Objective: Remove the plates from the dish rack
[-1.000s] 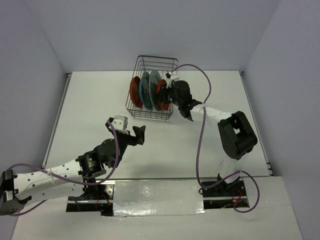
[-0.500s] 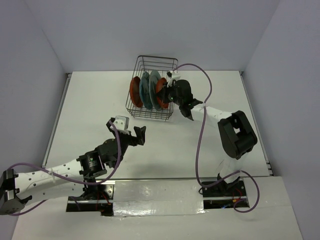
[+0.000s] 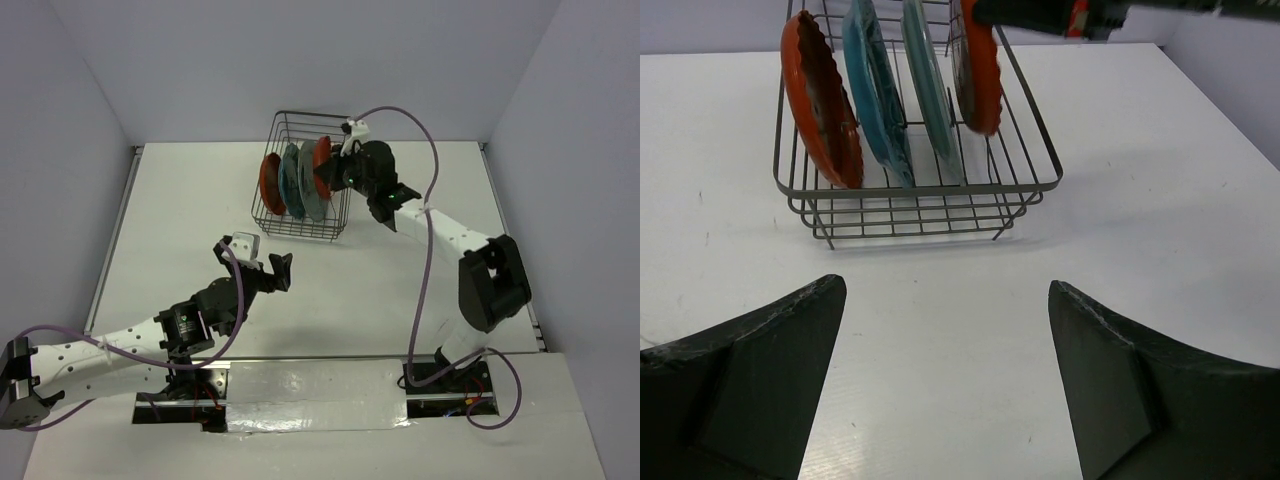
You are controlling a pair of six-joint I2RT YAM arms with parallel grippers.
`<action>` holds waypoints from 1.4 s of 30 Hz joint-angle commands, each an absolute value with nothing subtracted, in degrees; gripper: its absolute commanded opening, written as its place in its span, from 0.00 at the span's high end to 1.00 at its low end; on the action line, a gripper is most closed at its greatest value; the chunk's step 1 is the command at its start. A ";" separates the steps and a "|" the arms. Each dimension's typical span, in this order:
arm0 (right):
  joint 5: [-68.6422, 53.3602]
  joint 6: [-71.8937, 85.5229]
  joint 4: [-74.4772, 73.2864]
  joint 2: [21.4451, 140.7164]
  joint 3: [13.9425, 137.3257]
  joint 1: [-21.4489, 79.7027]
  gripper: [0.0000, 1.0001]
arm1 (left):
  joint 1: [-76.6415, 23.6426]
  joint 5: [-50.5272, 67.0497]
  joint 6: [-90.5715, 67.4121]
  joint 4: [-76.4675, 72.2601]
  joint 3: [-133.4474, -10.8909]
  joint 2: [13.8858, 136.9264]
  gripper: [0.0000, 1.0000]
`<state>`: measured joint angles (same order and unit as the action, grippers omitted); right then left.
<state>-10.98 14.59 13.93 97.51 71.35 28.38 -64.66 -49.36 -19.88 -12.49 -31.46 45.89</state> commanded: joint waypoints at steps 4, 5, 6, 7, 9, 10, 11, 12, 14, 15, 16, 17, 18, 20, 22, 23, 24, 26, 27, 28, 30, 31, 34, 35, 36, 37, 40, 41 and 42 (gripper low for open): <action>-11.34 15.47 11.08 84.49 75.50 26.19 1.00 | -64.60 -50.36 -20.92 -14.68 -31.55 44.91 0.05; -10.55 15.38 9.77 83.16 75.41 26.02 1.00 | -64.60 -50.45 -20.92 -14.59 -31.73 45.09 0.05; -9.50 15.29 8.80 81.84 75.32 25.84 1.00 | -64.60 -50.62 -21.00 -14.50 -31.82 45.26 0.05; -8.19 15.29 7.48 79.39 75.50 25.32 1.00 | -64.60 -50.80 -21.01 -14.24 -31.82 45.35 0.05; -1.96 16.96 2.48 77.09 75.67 24.70 1.00 | -64.60 -51.15 -21.01 -14.15 -31.99 45.61 0.05; 2.42 17.75 -1.19 75.17 75.59 23.91 1.00 | -64.60 -51.24 -21.01 -14.15 -31.91 45.62 0.05; 4.55 17.84 -3.06 74.45 75.50 23.65 1.00 | -64.60 -51.33 -21.01 -14.24 -31.90 45.62 0.05; 7.01 17.93 -4.82 73.83 75.15 23.12 1.00 | -64.60 -51.24 -21.01 -14.24 -31.90 45.53 0.05; 13.15 18.98 -9.13 73.30 74.27 21.72 1.00 | -64.60 -51.24 -21.01 -14.24 -31.90 45.35 0.05; 13.97 19.33 -9.75 73.56 73.75 20.93 1.00 | -64.60 -51.07 -21.01 -14.24 -31.90 45.26 0.05; 14.32 19.77 -10.71 74.00 72.44 20.05 1.00 | -64.60 -50.98 -21.01 -14.24 -31.90 45.00 0.05; 14.33 20.38 -11.07 75.40 71.81 17.95 1.00 | -64.60 -50.98 -21.01 -14.24 -31.82 44.91 0.05; 13.72 21.78 -11.51 76.54 71.02 16.80 1.00 | -64.60 -50.98 -21.01 -14.15 -31.82 44.91 0.05; 12.75 22.93 -12.04 80.13 70.32 15.21 1.00 | -64.60 -51.06 -21.01 -14.41 -31.64 44.65 0.05; 12.66 24.60 -11.43 82.52 68.82 13.10 1.00 | -64.60 -51.06 -20.92 -14.41 -31.55 44.56 0.05; 12.57 25.31 -10.99 83.66 68.12 12.57 1.00 | -64.60 -51.15 -20.92 -14.50 -31.55 44.65 0.05; 12.13 26.79 -10.73 85.93 67.07 11.44 1.00 | -64.60 -51.07 -20.92 -14.59 -31.55 44.82 0.05; 11.95 28.47 -10.46 88.41 66.27 10.46 1.00 | -64.60 -51.33 -20.92 -14.59 -31.64 45.35 0.05; 11.78 29.09 -10.46 91.12 66.10 9.85 1.00 | -64.60 -51.42 -20.92 -14.33 -31.73 45.53 0.05; 11.34 29.87 -10.89 92.62 66.35 9.58 1.00 | -64.60 -51.42 -21.09 -14.15 -31.99 45.79 0.05; 11.42 31.63 -12.12 96.74 67.84 8.97 1.00 | -64.60 -51.24 -21.18 -13.80 -32.34 45.97 0.05; 10.73 33.12 -13.35 97.99 68.37 8.44 1.00 | -64.60 -50.98 -21.27 -13.80 -32.34 45.88 0.05; 9.41 34.27 -14.06 100.98 69.52 8.17 1.00 | -64.60 -50.27 -21.18 -14.50 -31.82 45.44 0.05; 9.23 34.45 -14.06 101.42 69.43 8.17 1.00 | -64.60 -50.27 -21.18 -14.50 -31.73 45.35 0.05; 8.97 34.63 -13.98 101.77 69.35 8.09 1.00 | -64.60 -50.53 -21.18 -14.50 -31.73 45.18 0.05; 8.88 34.80 -13.89 102.04 69.17 8.17 1.00 | -64.60 -50.45 -21.18 -14.50 -31.73 45.09 0.05; 7.47 35.59 -13.10 102.13 68.12 8.09 1.00 | -64.60 -50.63 -21.18 -14.24 -31.82 44.91 0.05; 6.60 35.77 -12.66 102.22 67.59 8.17 1.00 | -64.60 -50.63 -21.36 -14.15 -31.82 44.91 0.05; 5.98 35.68 -12.05 102.30 67.50 8.17 1.00 | -64.60 -50.54 -21.44 -14.15 -31.82 44.74 0.05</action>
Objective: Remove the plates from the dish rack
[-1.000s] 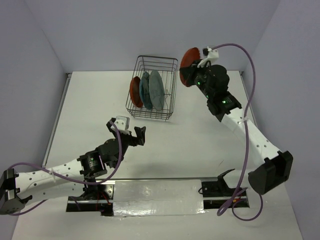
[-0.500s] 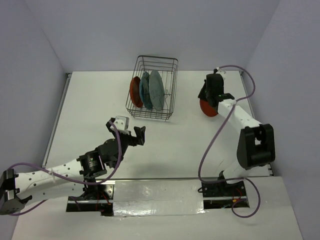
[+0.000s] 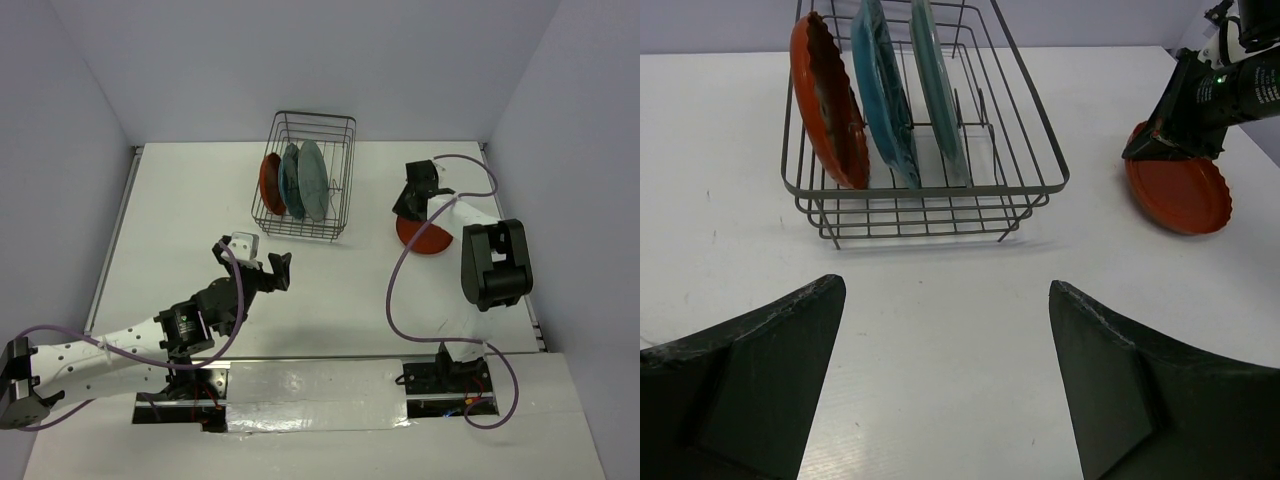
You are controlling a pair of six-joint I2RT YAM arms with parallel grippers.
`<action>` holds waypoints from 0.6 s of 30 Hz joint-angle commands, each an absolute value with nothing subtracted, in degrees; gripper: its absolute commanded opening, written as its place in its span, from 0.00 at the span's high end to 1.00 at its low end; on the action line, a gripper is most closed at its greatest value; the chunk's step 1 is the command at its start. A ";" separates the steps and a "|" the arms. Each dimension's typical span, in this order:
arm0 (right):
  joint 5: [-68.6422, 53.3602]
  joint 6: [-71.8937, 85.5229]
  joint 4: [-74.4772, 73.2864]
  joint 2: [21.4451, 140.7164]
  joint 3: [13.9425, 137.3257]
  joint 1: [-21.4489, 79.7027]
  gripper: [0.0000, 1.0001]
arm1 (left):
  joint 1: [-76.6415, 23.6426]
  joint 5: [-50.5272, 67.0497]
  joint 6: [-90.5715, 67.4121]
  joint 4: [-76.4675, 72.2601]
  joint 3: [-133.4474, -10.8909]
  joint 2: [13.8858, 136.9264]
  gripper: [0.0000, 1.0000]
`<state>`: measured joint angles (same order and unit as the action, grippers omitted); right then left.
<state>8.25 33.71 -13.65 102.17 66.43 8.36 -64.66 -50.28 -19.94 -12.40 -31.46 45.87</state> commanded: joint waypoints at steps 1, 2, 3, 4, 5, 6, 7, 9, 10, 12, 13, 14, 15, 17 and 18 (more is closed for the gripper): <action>5.37 35.51 -11.95 102.74 67.50 8.17 1.00 | -64.60 -50.54 -21.45 -14.15 -31.82 44.74 0.05; 4.67 35.16 -12.13 103.18 68.11 8.09 1.00 | -64.60 -50.54 -21.45 -14.15 -31.82 44.65 0.05; 4.48 34.81 -12.65 103.53 68.55 8.17 1.00 | -64.60 -50.54 -21.36 -14.32 -31.64 44.47 0.05; 4.13 34.54 -12.92 103.80 68.99 8.17 0.99 | -64.60 -50.45 -21.36 -14.33 -31.55 44.56 0.05; 3.78 34.37 -12.92 104.23 69.34 8.17 0.98 | -64.60 -50.45 -21.36 -14.41 -31.55 44.47 0.05; 3.08 34.10 -12.83 104.50 69.61 8.17 0.98 | -64.60 -50.45 -21.27 -14.50 -31.55 44.65 0.04; 2.64 33.84 -12.75 104.68 69.70 8.17 0.97 | -64.60 -50.54 -21.27 -14.41 -31.64 44.82 0.05; 1.85 33.49 -12.66 105.20 70.13 8.17 0.96 | -64.60 -50.62 -21.36 -14.24 -31.81 45.17 0.04; 1.58 33.40 -12.66 105.38 70.31 8.17 0.95 | -64.60 -50.71 -21.36 -14.15 -31.82 45.18 0.05; 1.06 33.22 -12.92 106.08 70.75 8.26 0.93 | -64.60 -50.80 -21.36 -14.15 -31.90 45.44 0.05; 0.79 33.14 -12.92 106.17 71.01 8.17 0.92 | -64.60 -50.71 -21.36 -14.15 -31.90 45.44 0.05; 0.70 33.05 -12.92 106.26 71.10 8.17 0.91 | -64.60 -50.54 -21.44 -14.15 -31.99 45.44 0.05; 0.62 32.96 -13.09 106.43 71.19 8.17 0.89 | -64.60 -50.54 -21.45 -14.06 -31.99 45.35 0.05; 0.27 32.43 -13.18 106.35 71.46 8.26 0.81 | -64.60 -50.71 -21.45 -14.06 -31.82 45.09 0.05; 0.18 32.34 -13.27 106.17 71.54 8.26 0.79 | -64.51 -50.71 -21.45 -14.15 -31.82 44.91 0.05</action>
